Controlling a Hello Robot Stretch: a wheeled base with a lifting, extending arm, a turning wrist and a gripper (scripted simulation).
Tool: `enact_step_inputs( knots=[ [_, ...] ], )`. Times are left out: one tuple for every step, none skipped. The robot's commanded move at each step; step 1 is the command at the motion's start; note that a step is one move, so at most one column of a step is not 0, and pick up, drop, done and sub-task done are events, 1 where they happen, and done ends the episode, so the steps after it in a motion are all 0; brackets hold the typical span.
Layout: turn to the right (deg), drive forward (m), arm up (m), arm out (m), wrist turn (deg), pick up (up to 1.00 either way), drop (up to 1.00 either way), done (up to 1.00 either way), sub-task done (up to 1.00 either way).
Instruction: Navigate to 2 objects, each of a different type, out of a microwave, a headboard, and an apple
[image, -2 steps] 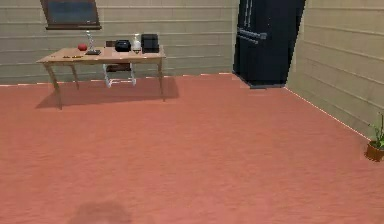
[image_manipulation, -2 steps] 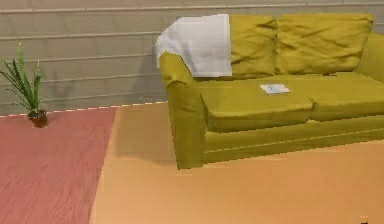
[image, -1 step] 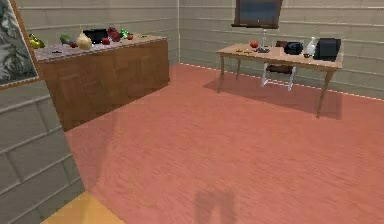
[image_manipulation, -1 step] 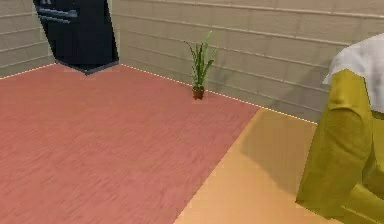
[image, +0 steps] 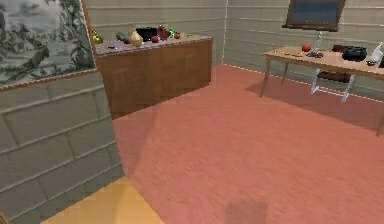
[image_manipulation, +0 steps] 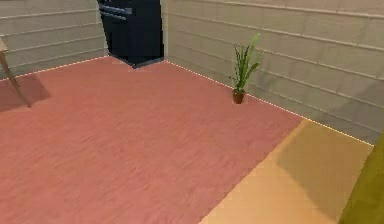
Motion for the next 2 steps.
enact_step_inputs(
  knots=[
    [0.0,1.0,0.0,0.0,0.0,0.0,0.0,0.0,0.0],
    [-3.0,0.0,0.0,0.0,0.0,0.0,0.0,0.0,0.0]
  ],
)
